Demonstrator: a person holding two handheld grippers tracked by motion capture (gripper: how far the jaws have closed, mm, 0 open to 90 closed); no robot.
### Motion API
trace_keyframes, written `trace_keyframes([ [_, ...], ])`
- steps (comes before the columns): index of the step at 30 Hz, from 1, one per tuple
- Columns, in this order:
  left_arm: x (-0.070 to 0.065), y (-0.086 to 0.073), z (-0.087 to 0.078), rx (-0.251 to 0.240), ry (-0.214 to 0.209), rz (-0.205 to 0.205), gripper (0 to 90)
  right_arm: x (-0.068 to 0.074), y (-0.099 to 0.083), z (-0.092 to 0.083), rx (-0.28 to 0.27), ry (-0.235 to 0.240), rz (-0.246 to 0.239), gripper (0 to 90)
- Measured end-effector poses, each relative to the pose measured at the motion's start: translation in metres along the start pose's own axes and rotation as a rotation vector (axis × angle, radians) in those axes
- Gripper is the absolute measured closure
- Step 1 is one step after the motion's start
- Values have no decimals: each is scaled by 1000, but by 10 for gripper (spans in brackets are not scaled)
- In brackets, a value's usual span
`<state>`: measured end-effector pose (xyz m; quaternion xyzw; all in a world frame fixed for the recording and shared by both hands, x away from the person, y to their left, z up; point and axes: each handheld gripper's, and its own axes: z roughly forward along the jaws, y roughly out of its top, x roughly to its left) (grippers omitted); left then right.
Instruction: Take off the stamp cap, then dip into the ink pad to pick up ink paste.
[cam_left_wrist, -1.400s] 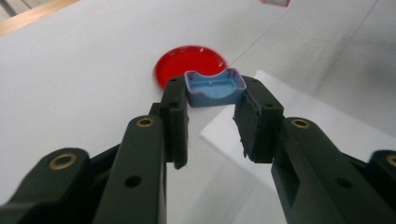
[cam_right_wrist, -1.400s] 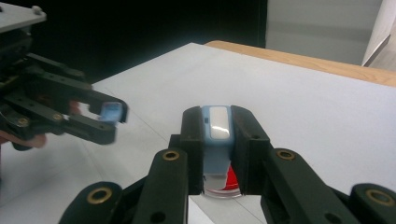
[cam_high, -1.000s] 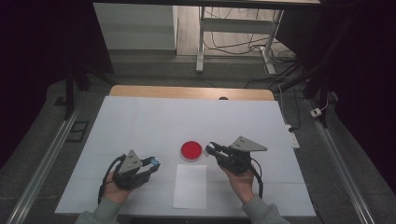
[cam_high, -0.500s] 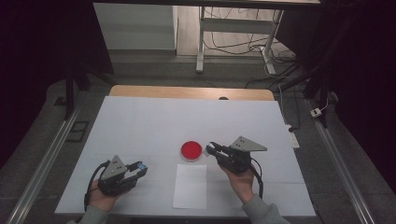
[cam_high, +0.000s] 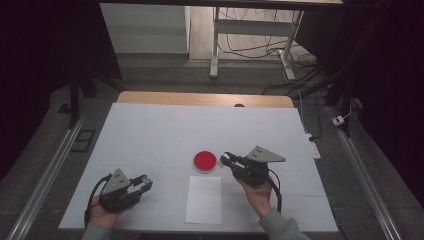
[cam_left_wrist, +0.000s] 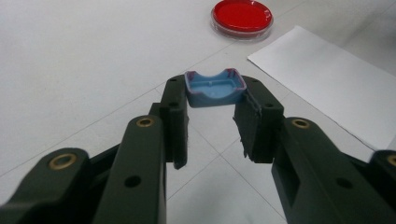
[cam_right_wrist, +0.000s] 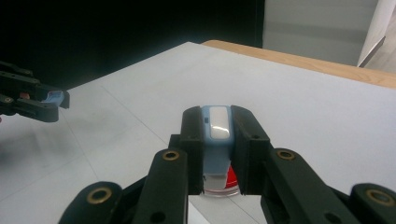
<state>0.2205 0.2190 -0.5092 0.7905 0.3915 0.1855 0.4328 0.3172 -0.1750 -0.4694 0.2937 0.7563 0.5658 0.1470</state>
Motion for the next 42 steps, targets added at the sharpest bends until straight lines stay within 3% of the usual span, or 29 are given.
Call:
trace_keyframes([
  [26,1,0,2,10,0,1,655,1,1,5,7,8,-10,753],
  [42,2,-1,4,19,-4,-2,654,-3,5,23,45,16,-12,753],
])
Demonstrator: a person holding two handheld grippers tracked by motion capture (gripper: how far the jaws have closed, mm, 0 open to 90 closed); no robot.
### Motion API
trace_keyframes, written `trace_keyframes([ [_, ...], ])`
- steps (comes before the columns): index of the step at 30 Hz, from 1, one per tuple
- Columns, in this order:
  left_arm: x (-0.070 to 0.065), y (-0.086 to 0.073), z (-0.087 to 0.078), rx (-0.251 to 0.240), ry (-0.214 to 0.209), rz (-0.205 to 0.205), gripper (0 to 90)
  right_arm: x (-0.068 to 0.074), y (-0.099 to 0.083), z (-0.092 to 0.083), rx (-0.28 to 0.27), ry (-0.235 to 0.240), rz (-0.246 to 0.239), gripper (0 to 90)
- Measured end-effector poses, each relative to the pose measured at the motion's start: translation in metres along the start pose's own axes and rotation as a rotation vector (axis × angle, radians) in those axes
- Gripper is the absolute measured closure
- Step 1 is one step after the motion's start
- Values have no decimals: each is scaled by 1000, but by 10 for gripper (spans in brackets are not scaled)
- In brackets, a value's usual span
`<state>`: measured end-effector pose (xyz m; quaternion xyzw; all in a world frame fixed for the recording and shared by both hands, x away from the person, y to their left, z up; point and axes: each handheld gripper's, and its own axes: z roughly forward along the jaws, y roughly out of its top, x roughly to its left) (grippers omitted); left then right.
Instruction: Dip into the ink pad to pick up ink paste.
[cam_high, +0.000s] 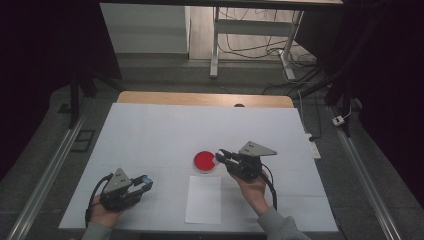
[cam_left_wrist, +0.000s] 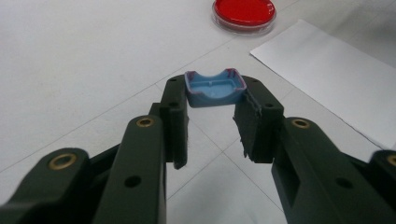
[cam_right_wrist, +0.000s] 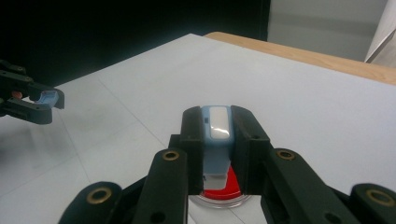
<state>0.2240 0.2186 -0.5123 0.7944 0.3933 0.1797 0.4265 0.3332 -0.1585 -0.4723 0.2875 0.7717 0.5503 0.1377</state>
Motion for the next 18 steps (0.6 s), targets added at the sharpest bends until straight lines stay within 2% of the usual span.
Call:
trace_keyframes([
  [18,0,0,2,0,4,-5,654,-4,0,26,53,11,-2,753],
])
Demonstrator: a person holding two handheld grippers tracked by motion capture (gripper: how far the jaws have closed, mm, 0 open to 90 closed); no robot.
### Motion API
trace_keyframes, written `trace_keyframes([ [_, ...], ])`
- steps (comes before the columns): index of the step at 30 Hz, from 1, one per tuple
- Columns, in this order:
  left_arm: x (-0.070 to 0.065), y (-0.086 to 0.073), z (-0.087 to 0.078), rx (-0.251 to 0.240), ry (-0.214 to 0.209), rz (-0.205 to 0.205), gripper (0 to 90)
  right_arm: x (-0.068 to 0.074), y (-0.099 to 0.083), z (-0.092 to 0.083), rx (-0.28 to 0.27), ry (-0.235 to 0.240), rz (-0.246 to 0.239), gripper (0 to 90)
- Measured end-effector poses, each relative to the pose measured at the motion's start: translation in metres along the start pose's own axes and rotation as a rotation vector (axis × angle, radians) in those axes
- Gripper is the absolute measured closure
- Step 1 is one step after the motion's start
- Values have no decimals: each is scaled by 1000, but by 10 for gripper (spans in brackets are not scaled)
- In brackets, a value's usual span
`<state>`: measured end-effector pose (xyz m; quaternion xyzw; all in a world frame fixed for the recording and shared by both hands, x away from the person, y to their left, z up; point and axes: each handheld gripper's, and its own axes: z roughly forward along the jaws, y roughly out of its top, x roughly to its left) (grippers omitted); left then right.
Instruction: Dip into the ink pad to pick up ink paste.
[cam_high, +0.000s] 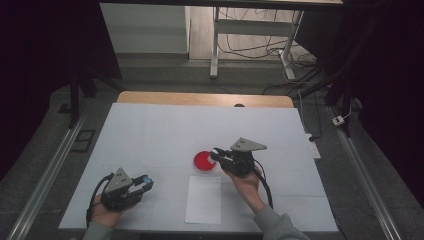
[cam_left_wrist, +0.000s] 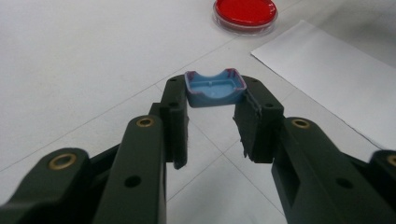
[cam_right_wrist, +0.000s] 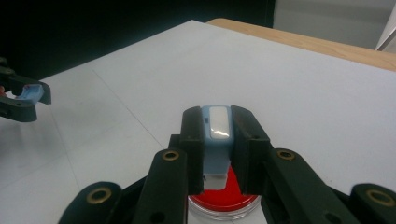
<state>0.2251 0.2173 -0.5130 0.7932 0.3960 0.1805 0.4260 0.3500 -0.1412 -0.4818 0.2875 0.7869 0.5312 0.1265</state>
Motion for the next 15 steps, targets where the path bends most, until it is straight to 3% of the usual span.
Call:
trace_keyframes([
  [15,1,0,1,5,-1,1,654,-5,0,15,38,-9,-6,752],
])
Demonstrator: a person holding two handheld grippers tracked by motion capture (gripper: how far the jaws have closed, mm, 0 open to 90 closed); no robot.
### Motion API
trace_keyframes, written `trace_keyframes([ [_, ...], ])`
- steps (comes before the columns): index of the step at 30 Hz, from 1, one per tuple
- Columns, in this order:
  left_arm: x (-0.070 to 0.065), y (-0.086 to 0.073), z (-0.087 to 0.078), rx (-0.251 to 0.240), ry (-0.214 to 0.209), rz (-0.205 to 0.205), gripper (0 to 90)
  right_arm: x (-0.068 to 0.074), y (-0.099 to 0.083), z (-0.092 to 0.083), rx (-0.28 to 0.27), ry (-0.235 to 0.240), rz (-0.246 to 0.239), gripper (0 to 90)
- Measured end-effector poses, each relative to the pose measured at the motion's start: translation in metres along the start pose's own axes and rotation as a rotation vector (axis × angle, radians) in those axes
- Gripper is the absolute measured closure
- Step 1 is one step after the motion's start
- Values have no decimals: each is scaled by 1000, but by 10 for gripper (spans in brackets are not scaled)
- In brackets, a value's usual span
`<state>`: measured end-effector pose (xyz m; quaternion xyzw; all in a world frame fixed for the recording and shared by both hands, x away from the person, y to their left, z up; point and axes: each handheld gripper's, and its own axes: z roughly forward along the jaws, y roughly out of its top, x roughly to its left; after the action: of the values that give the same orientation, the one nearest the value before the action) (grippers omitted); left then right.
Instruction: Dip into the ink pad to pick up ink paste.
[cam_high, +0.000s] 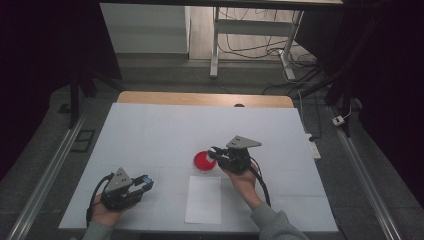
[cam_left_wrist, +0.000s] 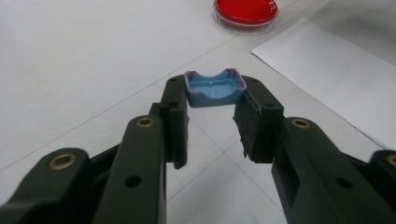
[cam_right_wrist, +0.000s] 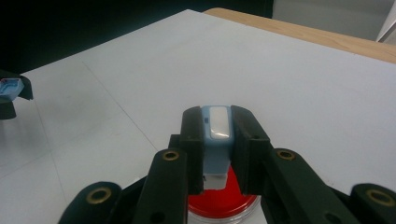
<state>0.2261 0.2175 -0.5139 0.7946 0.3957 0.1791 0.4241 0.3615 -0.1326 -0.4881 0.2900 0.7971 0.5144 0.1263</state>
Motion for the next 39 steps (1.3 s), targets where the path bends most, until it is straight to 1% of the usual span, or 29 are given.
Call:
trace_keyframes([
  [6,0,0,0,0,0,1,654,0,0,8,32,-1,0,752],
  [7,0,0,0,0,0,1,654,0,0,9,29,-2,0,752],
  [8,0,0,0,1,0,1,655,0,0,10,43,-1,-9,752],
  [10,0,0,0,1,1,2,654,1,0,13,48,-2,-12,752],
  [15,1,0,0,2,0,2,655,2,1,18,65,-14,-37,752],
  [19,1,0,0,4,0,2,654,1,1,21,72,-28,-45,752],
  [20,1,0,0,4,0,3,655,0,0,22,67,-25,-44,752],
  [21,0,0,0,5,0,3,655,0,1,23,74,-37,-48,753],
  [25,1,0,0,5,0,1,655,-1,0,26,85,-50,-62,752],
  [32,1,-1,0,5,2,2,655,-4,-2,29,92,-63,-57,753],
  [39,1,-1,0,7,1,5,655,-5,-3,30,100,-57,-65,753],
])
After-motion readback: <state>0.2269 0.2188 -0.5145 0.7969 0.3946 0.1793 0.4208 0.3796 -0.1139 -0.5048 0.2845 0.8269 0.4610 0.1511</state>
